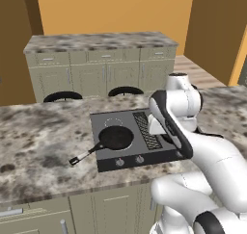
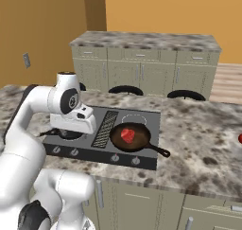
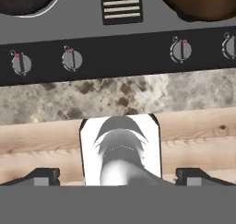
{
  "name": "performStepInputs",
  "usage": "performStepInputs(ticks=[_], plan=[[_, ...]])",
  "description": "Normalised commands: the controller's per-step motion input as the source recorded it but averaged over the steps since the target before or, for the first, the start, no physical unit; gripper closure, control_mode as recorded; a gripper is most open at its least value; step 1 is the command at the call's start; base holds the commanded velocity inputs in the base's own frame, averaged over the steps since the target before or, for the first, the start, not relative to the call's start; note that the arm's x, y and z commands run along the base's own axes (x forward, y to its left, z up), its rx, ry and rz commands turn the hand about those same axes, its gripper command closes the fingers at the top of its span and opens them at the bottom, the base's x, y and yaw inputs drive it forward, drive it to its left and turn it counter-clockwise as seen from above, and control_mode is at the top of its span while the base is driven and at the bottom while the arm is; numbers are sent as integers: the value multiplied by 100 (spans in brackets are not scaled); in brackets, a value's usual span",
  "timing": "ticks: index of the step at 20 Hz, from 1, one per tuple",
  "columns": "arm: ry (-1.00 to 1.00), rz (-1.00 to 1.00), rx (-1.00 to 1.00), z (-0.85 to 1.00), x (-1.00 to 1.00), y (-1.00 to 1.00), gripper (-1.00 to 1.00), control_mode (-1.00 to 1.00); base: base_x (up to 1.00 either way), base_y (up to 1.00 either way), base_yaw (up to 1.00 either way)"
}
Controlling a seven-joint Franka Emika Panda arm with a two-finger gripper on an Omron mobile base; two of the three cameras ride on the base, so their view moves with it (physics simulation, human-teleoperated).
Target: Place both pans onto different burners. Then place the tomato and the steak on different pans.
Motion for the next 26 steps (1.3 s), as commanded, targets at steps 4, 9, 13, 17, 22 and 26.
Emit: performStepInputs(ticks=[4, 9, 13, 17, 22, 26], plan=[[-11, 12, 0, 0, 0, -16, -100, -100, 0, 0, 0], [-1, 7, 0, 0, 0, -2, -100, -100, 0, 0, 0], [0, 0, 0, 0, 0, 0, -100, 100, 0, -27, 4], [0, 0, 0, 0, 0, 0, -100, 100, -9, -68, 0], [0, 0, 0, 0, 0, 0, -100, 100, -1, -72, 0], [0, 0, 0, 0, 0, 0, -100, 100, 0, -69, 0]])
